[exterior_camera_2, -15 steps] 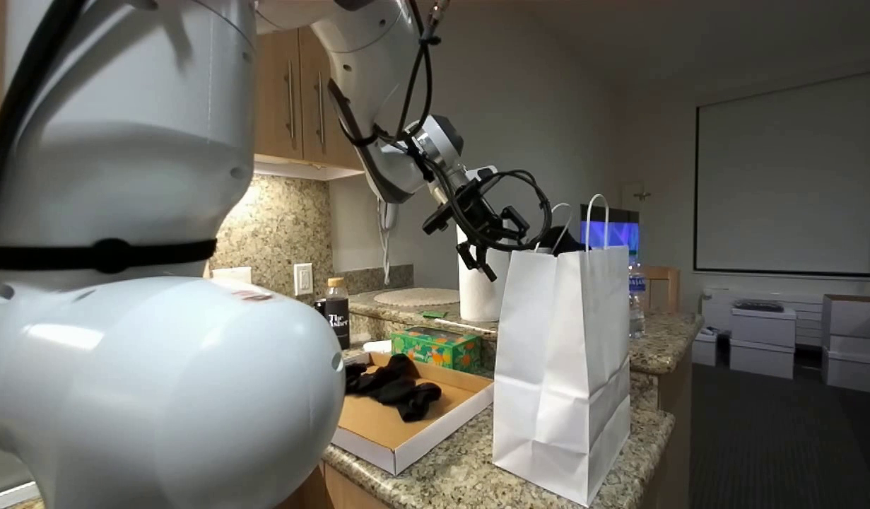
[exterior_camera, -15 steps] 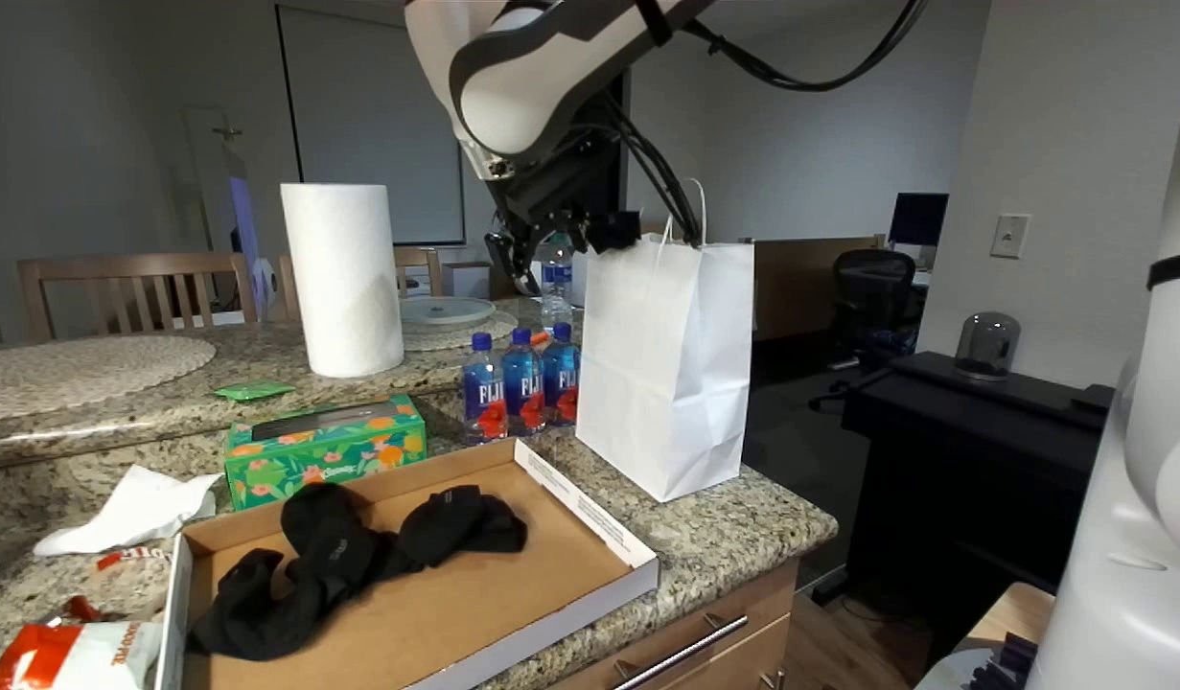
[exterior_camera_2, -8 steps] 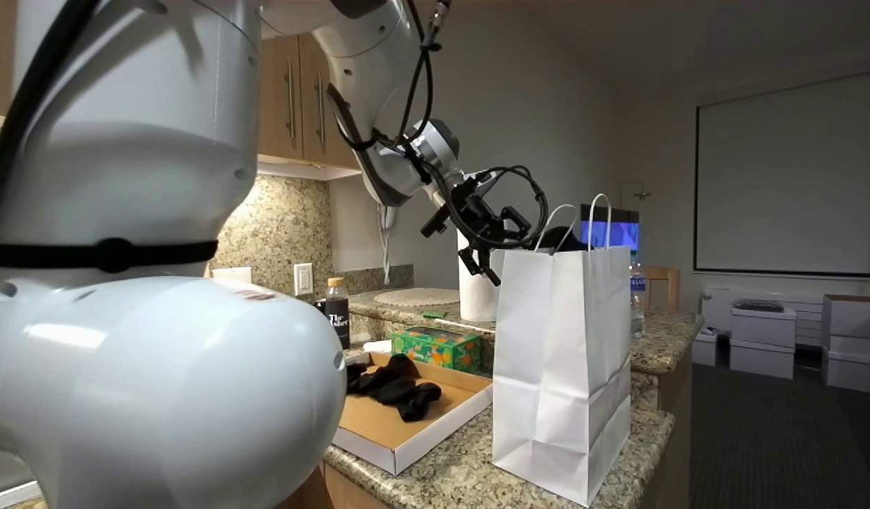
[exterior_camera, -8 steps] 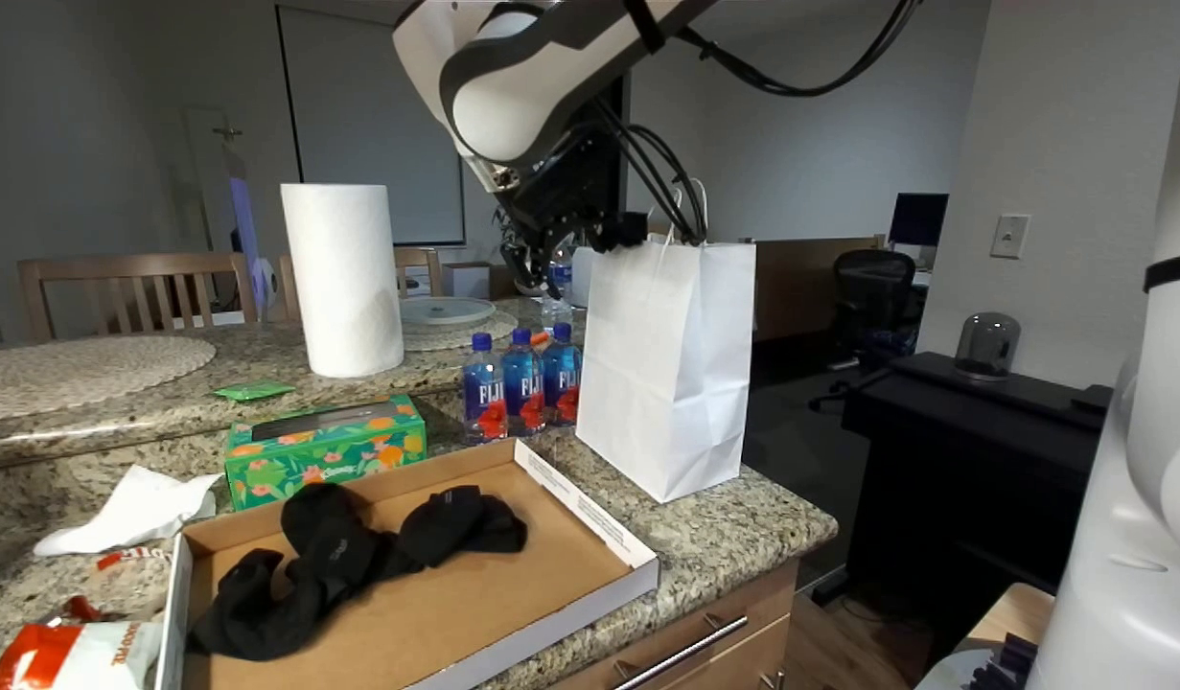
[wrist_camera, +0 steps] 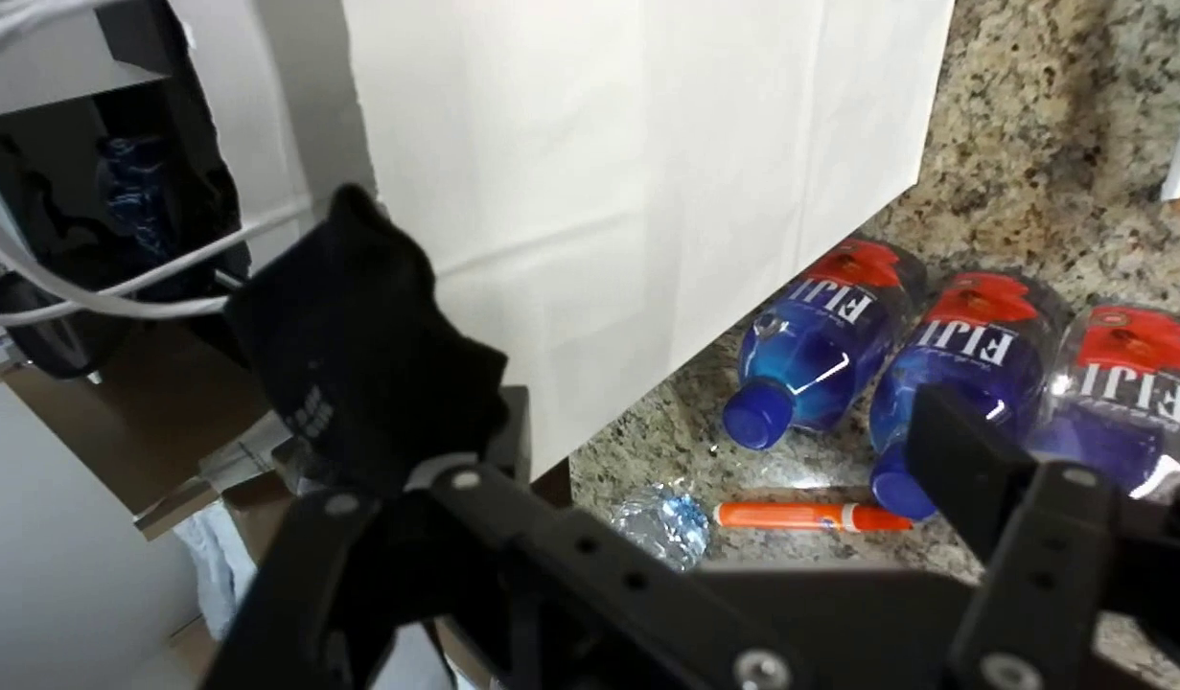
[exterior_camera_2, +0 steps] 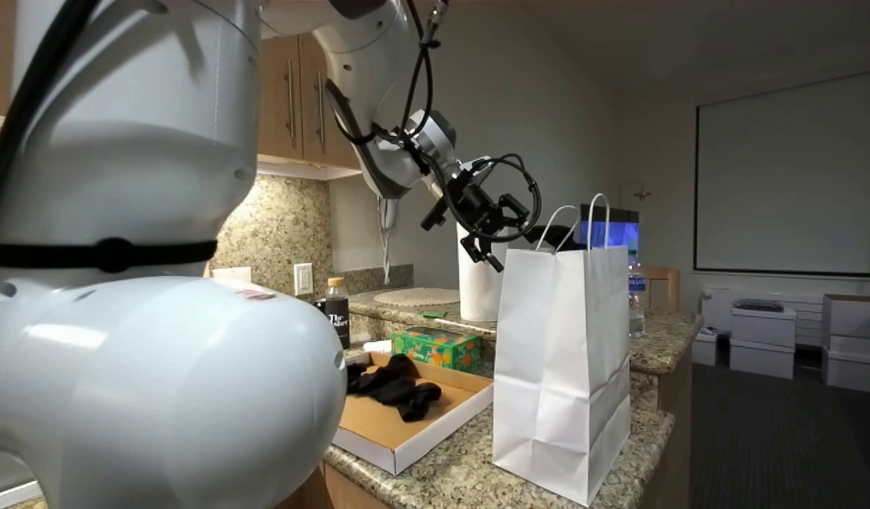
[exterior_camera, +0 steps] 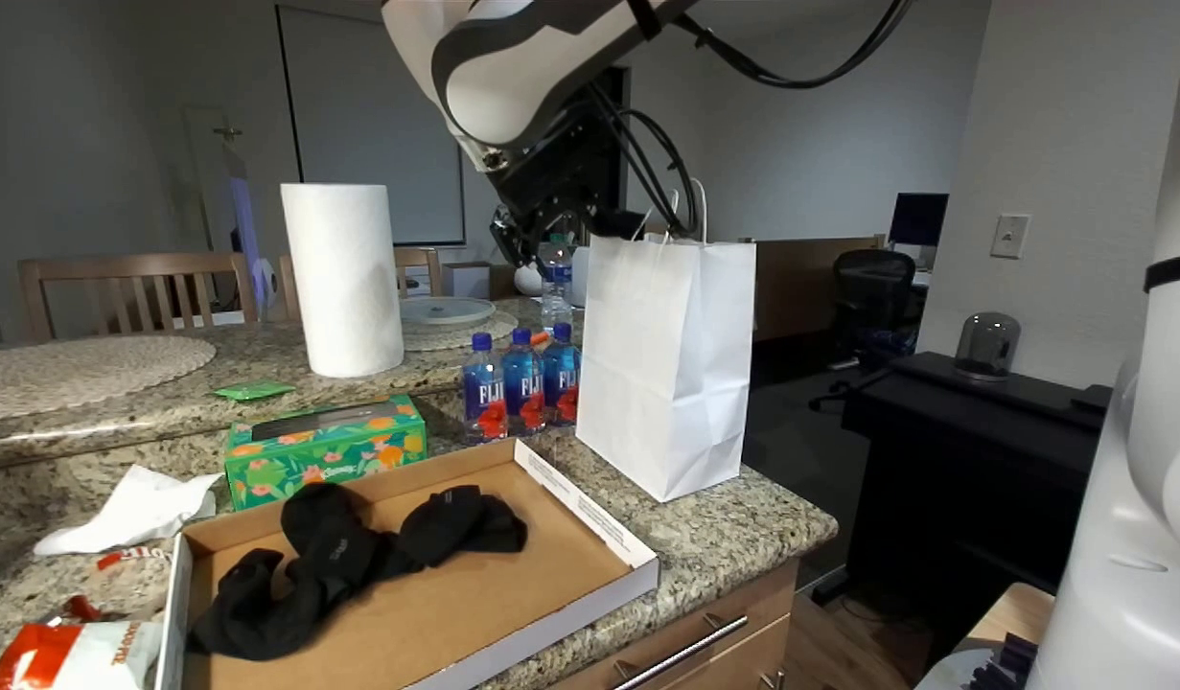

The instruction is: Pick up the socks and put them in the paper bag

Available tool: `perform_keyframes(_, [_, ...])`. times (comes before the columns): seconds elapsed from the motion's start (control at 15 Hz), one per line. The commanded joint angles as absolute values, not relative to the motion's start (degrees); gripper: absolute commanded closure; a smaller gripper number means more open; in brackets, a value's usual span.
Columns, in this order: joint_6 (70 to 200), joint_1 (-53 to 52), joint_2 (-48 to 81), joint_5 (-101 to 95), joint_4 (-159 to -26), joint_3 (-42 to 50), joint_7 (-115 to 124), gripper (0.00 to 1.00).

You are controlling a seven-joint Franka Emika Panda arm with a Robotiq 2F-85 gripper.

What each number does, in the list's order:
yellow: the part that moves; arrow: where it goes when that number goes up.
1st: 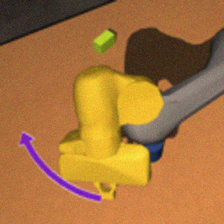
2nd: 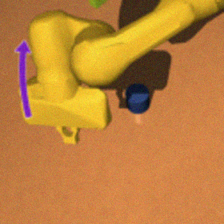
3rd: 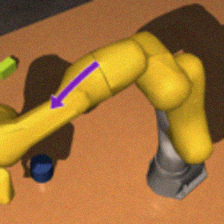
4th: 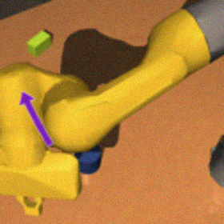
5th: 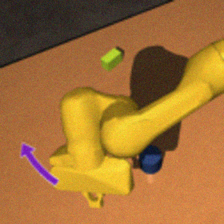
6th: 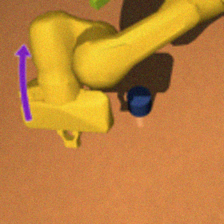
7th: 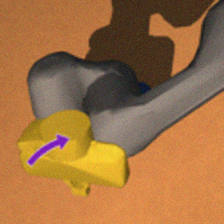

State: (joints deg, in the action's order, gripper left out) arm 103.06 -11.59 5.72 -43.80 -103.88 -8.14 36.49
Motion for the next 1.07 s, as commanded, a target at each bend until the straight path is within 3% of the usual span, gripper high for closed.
perform_keyframes(0.0, [102.33, -11.71, 5.34, -45.79, -102.97, -8.05, 41.4, 0.0])
perform_keyframes(1.0, [102.05, -8.53, 2.64, -41.26, -97.94, -5.18, 48.29, 0.0])
